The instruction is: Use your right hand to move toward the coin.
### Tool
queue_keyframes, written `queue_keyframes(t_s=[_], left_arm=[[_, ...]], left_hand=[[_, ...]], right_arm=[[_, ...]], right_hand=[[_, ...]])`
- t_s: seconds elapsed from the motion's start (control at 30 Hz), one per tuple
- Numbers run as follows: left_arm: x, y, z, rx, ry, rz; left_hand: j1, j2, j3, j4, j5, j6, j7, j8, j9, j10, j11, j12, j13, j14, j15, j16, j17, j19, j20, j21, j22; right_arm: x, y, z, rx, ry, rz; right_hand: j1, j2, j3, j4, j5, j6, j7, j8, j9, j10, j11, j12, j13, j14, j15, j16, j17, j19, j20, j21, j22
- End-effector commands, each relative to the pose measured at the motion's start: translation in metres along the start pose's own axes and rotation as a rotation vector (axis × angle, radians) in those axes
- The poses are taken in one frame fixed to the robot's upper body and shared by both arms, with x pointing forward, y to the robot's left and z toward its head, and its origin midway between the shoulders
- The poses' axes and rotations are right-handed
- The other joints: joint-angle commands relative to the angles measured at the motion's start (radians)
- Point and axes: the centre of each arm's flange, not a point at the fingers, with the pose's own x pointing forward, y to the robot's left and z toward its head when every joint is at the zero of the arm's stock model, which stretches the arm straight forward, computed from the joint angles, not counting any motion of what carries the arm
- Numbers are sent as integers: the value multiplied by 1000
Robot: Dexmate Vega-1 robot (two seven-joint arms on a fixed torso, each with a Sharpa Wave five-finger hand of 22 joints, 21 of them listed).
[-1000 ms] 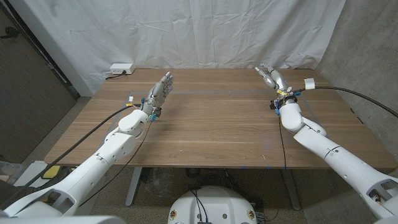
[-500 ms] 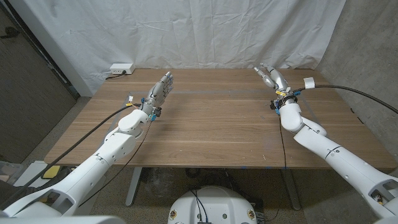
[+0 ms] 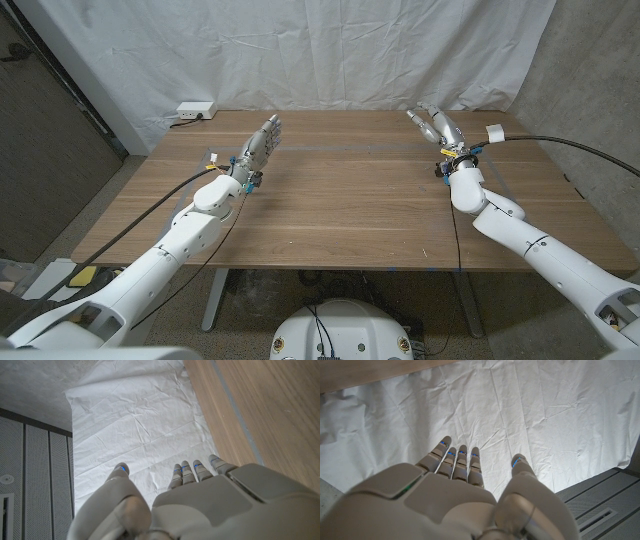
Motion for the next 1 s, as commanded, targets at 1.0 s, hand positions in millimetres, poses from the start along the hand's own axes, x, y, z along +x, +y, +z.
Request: queue_keyframes(t_s=[1.0], left_arm=[[4, -2, -2, 2, 13, -9]], left_hand=[[14, 0, -4, -4, -8, 11, 5, -2, 2, 9, 1, -2, 4, 4, 5, -3, 4, 6, -57, -5, 3]], right_arm=[[7, 19, -11, -248, 41, 64]], right_hand=[[6, 1, 1, -3, 7, -19, -22, -9, 4, -13, -9, -6, 3, -9, -6, -7, 3, -10, -16, -21, 5]])
